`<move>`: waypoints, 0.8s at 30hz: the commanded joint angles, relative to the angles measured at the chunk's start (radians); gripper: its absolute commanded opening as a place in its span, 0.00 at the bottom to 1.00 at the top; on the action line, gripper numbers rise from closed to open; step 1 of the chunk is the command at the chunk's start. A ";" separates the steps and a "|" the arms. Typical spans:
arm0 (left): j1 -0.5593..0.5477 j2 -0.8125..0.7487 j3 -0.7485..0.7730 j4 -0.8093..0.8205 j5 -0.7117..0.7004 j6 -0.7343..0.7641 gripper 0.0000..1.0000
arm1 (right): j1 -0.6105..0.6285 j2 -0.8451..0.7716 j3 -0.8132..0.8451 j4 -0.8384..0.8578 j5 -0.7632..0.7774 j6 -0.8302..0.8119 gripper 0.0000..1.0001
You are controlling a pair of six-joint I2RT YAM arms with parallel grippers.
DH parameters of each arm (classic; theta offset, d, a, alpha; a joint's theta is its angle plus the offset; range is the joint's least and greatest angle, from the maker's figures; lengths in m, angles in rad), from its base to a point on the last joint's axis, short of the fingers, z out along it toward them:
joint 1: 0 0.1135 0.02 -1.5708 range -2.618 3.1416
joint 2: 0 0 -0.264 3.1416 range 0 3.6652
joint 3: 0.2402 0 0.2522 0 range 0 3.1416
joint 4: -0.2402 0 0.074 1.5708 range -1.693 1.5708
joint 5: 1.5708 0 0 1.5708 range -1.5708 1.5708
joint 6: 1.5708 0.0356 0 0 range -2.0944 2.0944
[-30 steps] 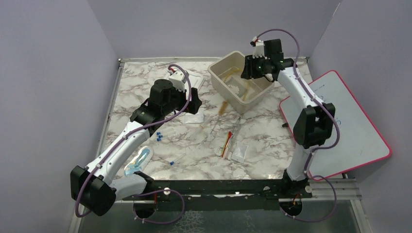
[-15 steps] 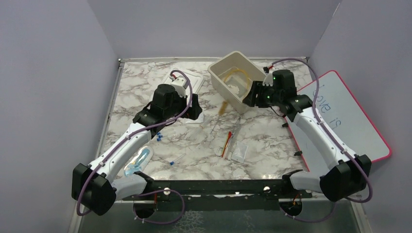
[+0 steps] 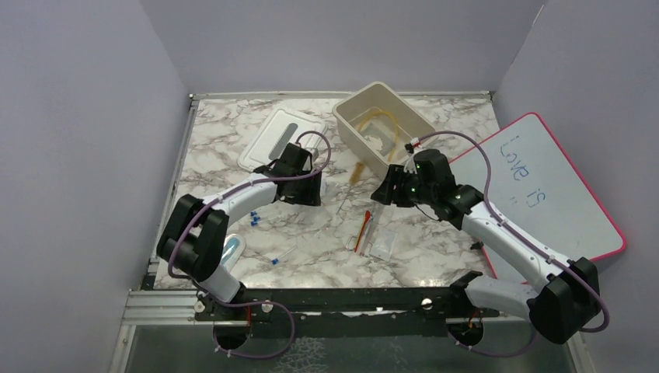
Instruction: Organize the chemistry lab equipment
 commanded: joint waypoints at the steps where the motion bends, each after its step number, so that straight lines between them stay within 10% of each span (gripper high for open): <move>1: -0.025 0.088 0.081 -0.019 0.016 -0.016 0.55 | 0.009 -0.042 -0.039 0.107 -0.022 0.033 0.54; 13: -0.146 0.295 0.200 -0.157 -0.139 0.062 0.25 | 0.008 -0.071 -0.102 0.140 -0.029 0.044 0.54; 24: -0.181 0.101 0.228 -0.136 -0.065 0.025 0.06 | 0.008 -0.091 -0.168 0.284 -0.144 0.122 0.55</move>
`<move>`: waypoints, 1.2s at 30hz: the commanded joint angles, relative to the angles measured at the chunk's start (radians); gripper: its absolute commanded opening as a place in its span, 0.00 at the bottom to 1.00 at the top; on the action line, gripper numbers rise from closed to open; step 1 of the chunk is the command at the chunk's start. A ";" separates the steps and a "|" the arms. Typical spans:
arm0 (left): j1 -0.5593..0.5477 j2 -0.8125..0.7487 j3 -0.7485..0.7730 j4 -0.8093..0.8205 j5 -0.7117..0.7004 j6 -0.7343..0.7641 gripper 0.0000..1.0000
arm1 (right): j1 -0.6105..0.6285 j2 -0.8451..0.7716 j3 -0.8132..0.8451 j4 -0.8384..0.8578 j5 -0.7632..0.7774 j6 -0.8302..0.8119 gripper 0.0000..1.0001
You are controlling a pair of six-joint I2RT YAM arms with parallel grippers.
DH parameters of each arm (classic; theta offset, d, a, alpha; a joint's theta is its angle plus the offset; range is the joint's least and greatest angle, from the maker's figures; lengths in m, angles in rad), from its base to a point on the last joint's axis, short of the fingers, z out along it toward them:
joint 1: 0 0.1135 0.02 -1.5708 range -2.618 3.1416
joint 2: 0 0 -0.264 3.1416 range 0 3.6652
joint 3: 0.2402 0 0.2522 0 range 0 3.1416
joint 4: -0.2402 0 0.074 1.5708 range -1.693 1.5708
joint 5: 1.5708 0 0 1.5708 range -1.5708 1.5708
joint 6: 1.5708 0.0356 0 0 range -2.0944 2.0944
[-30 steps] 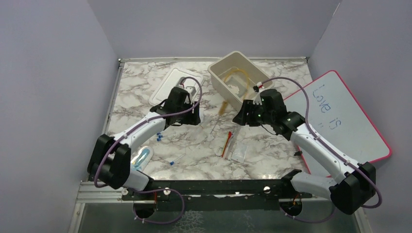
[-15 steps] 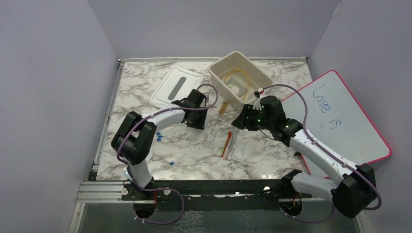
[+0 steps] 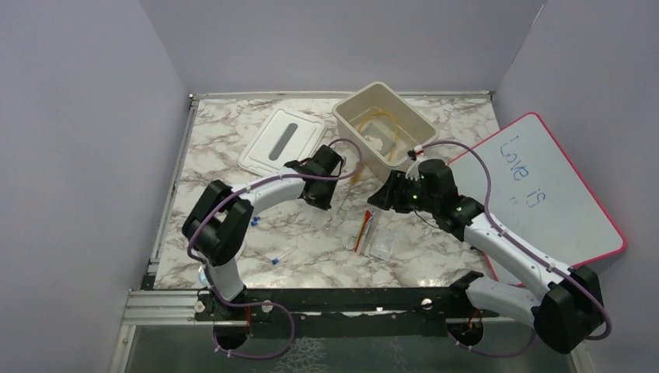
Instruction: Organize the chemistry lab equipment
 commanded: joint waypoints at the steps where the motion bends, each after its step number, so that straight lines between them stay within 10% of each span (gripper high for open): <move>1: -0.005 -0.178 0.021 0.014 0.080 -0.037 0.06 | 0.005 -0.026 -0.043 0.166 -0.124 0.061 0.55; 10: -0.004 -0.406 0.021 0.232 0.228 -0.286 0.08 | 0.005 0.040 -0.081 0.578 -0.313 0.223 0.70; 19: 0.012 -0.484 -0.003 0.405 0.263 -0.496 0.09 | 0.005 0.160 0.058 0.648 -0.377 0.201 0.73; 32: 0.097 -0.533 -0.077 0.457 0.359 -0.550 0.15 | 0.005 0.210 0.092 0.725 -0.386 0.148 0.23; 36: 0.121 -0.536 -0.047 0.420 0.374 -0.499 0.49 | 0.005 0.206 0.146 0.651 -0.385 0.060 0.18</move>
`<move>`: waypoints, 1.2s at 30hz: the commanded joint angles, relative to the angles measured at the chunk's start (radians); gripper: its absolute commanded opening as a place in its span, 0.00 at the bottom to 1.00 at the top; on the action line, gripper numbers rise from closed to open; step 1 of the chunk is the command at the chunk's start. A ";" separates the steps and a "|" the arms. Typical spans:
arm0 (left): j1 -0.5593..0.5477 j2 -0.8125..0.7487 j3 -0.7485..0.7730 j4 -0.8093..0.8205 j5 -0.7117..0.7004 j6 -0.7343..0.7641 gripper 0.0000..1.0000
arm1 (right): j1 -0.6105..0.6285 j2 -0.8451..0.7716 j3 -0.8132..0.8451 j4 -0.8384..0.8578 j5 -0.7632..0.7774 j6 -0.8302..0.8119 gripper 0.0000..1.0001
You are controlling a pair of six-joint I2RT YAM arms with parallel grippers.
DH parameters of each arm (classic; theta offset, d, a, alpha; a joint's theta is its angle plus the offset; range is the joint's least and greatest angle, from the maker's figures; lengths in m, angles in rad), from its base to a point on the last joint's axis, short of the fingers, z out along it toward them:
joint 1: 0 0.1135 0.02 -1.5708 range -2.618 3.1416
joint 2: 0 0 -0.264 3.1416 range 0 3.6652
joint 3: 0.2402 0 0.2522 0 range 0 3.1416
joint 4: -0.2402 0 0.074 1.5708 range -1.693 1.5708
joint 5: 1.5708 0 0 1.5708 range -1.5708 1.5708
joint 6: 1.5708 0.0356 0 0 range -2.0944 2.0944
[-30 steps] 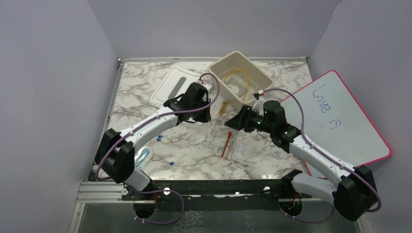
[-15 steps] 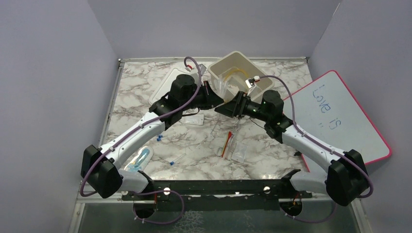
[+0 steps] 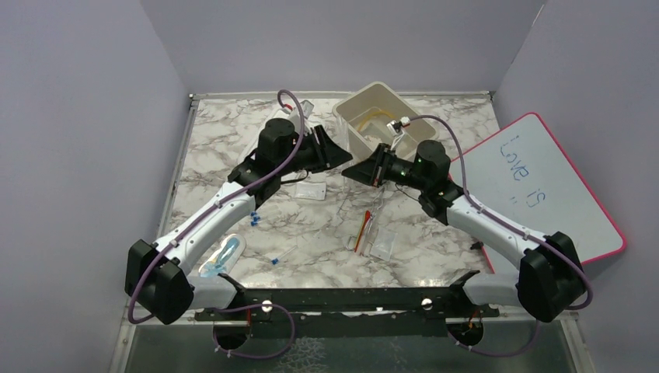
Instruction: Organize the chemistry lab equipment
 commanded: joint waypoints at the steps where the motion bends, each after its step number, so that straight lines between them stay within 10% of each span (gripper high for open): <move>1: 0.032 -0.040 0.034 -0.028 0.048 0.058 0.62 | -0.002 -0.003 0.100 -0.043 -0.011 -0.128 0.18; 5: 0.060 -0.054 0.095 -0.113 0.019 0.159 0.84 | -0.004 0.013 0.212 -0.237 0.015 -0.284 0.18; 16: 0.096 -0.262 0.093 -0.202 -0.136 0.602 0.89 | -0.151 0.233 0.546 -0.629 0.077 -0.619 0.14; 36: 0.096 -0.189 -0.139 -0.107 -0.141 0.629 0.89 | -0.303 0.745 0.952 -1.070 0.167 -1.018 0.13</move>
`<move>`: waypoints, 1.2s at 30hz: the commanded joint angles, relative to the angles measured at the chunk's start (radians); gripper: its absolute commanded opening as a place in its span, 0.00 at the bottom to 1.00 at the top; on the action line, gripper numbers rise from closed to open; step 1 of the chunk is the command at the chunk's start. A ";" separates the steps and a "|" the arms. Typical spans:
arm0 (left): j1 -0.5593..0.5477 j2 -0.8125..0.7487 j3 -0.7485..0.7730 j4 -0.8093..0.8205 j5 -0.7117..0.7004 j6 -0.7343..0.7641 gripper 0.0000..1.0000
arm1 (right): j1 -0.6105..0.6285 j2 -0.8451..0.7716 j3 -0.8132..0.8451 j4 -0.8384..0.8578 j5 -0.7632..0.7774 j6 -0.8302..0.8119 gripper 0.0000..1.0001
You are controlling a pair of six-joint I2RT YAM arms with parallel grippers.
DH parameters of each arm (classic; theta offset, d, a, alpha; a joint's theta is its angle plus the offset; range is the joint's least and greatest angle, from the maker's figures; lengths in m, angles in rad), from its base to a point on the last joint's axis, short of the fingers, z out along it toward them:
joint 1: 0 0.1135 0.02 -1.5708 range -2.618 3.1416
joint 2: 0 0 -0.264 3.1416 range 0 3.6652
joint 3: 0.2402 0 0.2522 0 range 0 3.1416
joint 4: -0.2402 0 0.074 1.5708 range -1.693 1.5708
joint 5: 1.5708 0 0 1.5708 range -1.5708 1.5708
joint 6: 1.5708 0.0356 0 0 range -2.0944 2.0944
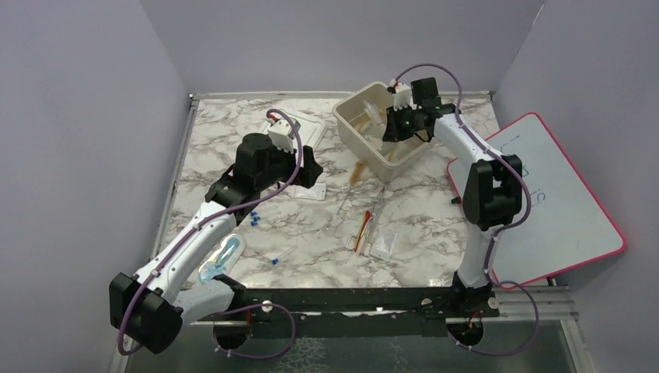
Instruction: Organize the chemistry lab equipment
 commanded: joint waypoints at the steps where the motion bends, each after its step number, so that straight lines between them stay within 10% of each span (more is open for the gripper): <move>1: 0.000 0.008 0.002 0.040 0.021 0.017 0.89 | 0.007 0.080 0.087 -0.130 -0.042 -0.107 0.13; 12: 0.000 0.058 0.006 0.028 0.064 0.025 0.89 | 0.007 0.053 0.085 -0.125 -0.040 -0.069 0.50; 36: -0.177 0.621 0.252 -0.001 -0.076 -0.149 0.50 | 0.007 -0.717 -0.552 0.244 0.167 0.551 0.49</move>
